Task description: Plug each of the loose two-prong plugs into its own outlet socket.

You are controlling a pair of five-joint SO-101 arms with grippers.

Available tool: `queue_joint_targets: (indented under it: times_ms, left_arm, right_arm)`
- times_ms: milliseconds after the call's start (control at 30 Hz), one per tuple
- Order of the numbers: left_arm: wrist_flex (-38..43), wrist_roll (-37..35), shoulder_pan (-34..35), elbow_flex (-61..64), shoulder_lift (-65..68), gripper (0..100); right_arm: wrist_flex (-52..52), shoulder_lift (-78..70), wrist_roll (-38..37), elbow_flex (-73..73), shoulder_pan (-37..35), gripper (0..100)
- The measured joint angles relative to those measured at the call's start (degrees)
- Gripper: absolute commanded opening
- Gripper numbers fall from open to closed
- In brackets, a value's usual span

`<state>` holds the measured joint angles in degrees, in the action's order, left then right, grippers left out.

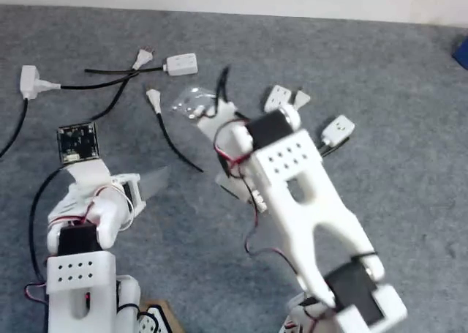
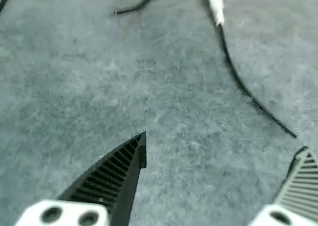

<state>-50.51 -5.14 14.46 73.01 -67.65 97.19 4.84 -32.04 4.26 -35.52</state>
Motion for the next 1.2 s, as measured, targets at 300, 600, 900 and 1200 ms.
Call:
queue_joint_targets:
  times_ms: [300, 600, 900, 1200]
  left_arm:
    - [6.2, 0.0, -0.1, 4.1, 0.0, 43]
    - [8.1, 0.0, -0.1, 4.7, 0.0, 43]
    - [8.2, 0.0, -0.1, 4.7, 0.0, 43]
    - [8.2, 0.0, -0.1, 4.7, 0.0, 43]
  right_arm:
    - [2.7, -16.4, -22.5, 12.0, 8.7, 0.7]
    - [2.7, -17.2, -28.8, 12.0, 13.6, 0.7]
    - [2.7, -17.2, 8.2, -1.3, 13.6, 0.6]
    - [2.7, -17.2, 16.0, -3.1, 13.8, 0.6]
